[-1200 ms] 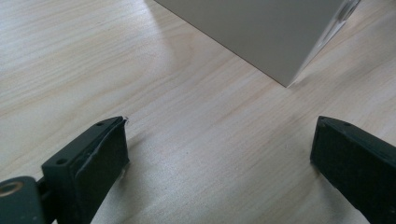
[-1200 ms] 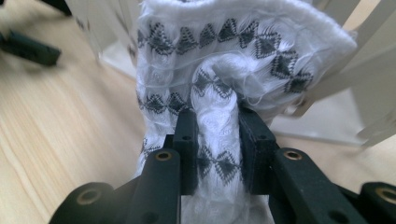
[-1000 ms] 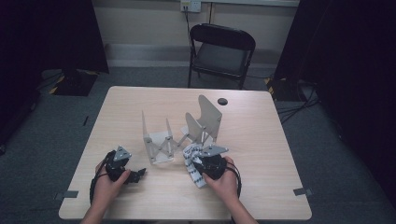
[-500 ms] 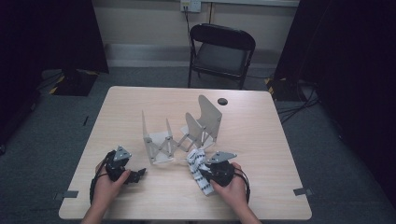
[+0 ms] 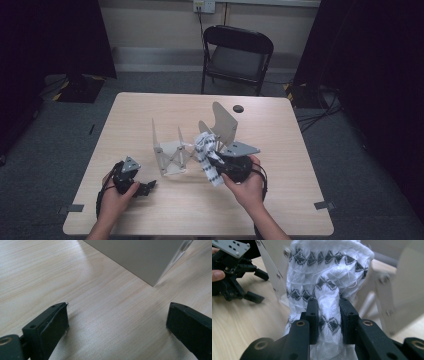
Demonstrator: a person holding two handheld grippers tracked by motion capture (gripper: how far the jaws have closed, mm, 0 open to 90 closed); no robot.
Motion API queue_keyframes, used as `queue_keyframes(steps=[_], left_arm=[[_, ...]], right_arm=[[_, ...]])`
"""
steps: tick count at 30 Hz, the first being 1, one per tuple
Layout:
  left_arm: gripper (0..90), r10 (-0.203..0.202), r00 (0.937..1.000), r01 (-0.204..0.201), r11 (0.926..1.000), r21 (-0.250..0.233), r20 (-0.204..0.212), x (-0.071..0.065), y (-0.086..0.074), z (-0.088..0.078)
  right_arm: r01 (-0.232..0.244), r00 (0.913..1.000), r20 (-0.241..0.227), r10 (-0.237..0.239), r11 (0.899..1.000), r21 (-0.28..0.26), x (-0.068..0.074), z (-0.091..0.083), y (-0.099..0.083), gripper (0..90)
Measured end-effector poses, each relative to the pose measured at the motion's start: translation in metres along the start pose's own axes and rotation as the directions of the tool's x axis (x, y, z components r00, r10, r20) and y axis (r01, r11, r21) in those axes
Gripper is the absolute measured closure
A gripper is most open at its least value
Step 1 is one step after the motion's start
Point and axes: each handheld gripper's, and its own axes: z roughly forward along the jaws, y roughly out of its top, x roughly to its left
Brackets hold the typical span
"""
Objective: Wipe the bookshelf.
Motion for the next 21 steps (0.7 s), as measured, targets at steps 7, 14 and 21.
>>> queue_keyframes(steps=[7, 14, 21], left_arm=[[3.4, -0.002, 1.0, 0.002, 1.0, -0.002, 0.001, 0.0, 0.0, 0.0], [3.4, -0.001, 1.0, 0.001, 1.0, -0.002, 0.001, 0.0, 0.0, 0.0], [3.4, -0.001, 1.0, 0.001, 1.0, -0.002, 0.001, 0.0, 0.0, 0.0]], right_arm=[[-0.016, 0.9997, -0.02, 0.017, 0.998, 0.061, 0.007, 0.035, -0.011, 72.3], [-0.021, 0.9992, -0.03, 0.025, 0.992, 0.123, 0.011, 0.051, -0.033, 72.2], [-0.024, 0.9986, -0.042, 0.031, 0.986, 0.167, 0.013, 0.059, -0.049, 72.0]])
